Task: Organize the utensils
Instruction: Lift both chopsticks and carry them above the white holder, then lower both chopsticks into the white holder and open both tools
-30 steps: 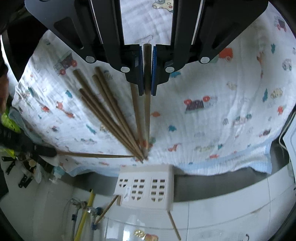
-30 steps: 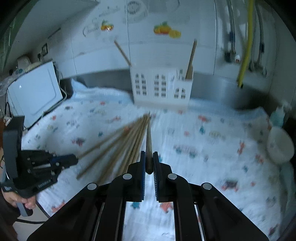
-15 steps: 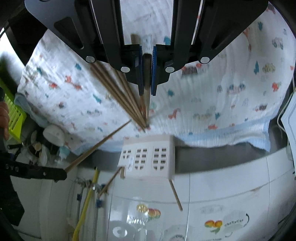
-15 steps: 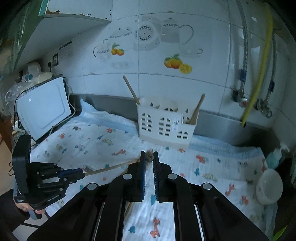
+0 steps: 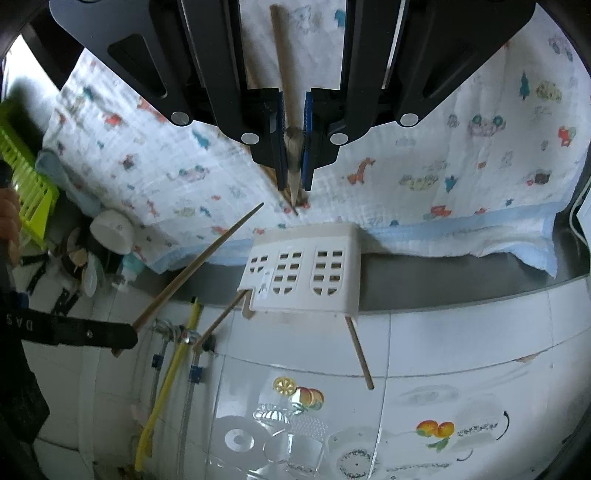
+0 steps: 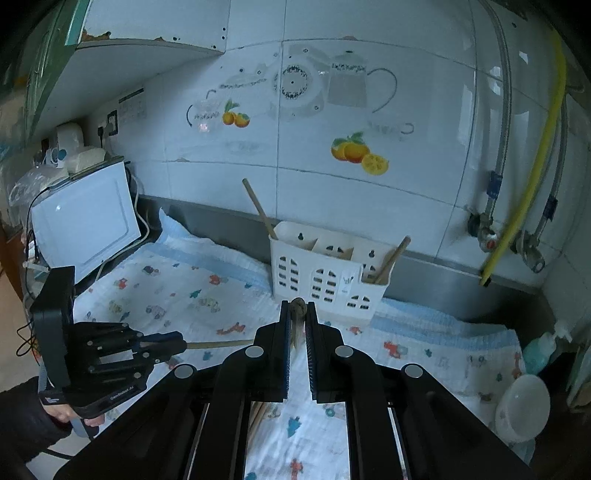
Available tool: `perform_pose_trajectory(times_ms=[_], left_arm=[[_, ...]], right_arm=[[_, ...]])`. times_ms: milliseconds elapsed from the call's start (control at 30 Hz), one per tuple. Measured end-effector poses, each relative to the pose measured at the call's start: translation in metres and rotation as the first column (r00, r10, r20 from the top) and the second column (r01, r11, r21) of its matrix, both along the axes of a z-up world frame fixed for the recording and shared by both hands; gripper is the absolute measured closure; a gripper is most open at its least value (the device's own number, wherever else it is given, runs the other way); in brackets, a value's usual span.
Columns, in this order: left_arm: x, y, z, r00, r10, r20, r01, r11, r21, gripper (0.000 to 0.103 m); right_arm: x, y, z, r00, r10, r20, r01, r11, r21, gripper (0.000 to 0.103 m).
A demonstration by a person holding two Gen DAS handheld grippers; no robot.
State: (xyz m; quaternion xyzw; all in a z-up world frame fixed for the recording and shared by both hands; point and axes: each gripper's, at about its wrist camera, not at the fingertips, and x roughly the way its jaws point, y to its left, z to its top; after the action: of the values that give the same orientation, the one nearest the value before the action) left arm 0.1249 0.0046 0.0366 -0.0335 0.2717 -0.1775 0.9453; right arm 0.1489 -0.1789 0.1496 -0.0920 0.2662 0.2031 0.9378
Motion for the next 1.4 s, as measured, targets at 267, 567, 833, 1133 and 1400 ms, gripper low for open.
perform_pose_trajectory(times_ms=[267, 567, 833, 1133, 1400], left_arm=[[0.025, -0.008, 0.035, 0.999, -0.04, 0.008, 0.04, 0.999, 0.023, 0.097], [0.05, -0.017, 0.069, 0.997, -0.072, 0.038, 0.069, 0.995, 0.074, 0.097], [0.061, -0.022, 0.097, 0.993, -0.081, 0.083, 0.073, 0.993, 0.094, 0.097], [0.069, -0.019, 0.134, 0.985, -0.066, 0.16, 0.052, 0.994, 0.092, 0.098], [0.078, -0.021, 0.154, 0.979, -0.063, 0.192, 0.049, 0.996, 0.079, 0.098]], right_arm=[[0.02, -0.011, 0.039, 0.999, -0.023, 0.046, 0.023, 1.0, 0.009, 0.095], [0.058, -0.017, 0.088, 0.991, -0.087, 0.098, 0.089, 0.996, -0.019, 0.095], [0.1, -0.018, 0.076, 0.99, -0.123, 0.062, 0.125, 0.992, -0.022, 0.096], [0.113, -0.011, 0.081, 0.987, -0.128, 0.098, 0.129, 0.992, -0.012, 0.096], [0.132, -0.016, 0.07, 0.983, -0.153, 0.105, 0.153, 0.988, 0.007, 0.096]])
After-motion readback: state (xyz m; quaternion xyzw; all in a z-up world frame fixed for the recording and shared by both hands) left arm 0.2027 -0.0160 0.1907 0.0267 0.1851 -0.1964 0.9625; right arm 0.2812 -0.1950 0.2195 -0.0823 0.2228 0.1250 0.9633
